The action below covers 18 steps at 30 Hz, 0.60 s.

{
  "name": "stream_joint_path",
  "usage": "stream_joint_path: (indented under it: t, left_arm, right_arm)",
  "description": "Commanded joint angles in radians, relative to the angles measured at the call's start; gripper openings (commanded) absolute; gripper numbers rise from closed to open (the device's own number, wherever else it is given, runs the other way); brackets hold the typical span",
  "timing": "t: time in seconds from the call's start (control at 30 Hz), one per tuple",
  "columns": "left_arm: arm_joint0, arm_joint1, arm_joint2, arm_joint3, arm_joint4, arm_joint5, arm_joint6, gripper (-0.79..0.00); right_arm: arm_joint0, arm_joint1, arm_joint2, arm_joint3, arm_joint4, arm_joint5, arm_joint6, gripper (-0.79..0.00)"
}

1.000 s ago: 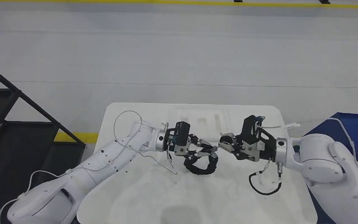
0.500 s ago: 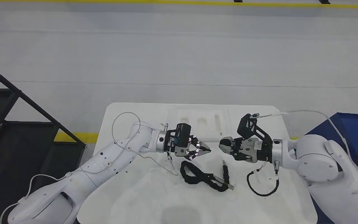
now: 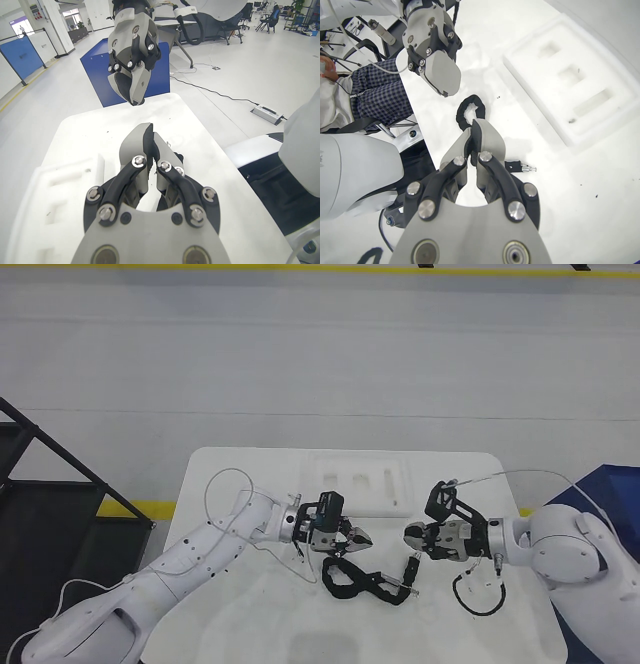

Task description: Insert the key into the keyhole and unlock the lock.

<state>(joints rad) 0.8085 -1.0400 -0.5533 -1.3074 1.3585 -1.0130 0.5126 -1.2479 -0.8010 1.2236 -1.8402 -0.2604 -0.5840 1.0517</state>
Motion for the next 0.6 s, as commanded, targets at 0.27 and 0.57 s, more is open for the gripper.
stream_joint_path:
  t: [0.27,0.57]
  left_arm:
    - [-0.014,-0.025,0.081,0.059,-0.004,0.001,-0.004,-0.785]
    - [-0.053,-0.057,0.179,0.131,-0.013,0.001,0.017,-0.785]
  right_arm:
    - [-0.057,0.016,0.014,0.077,0.002,-0.13,0.037,-0.779]
    - [-0.062,0.015,-0.012,0.18,-0.039,-0.222,-0.058,0.0]
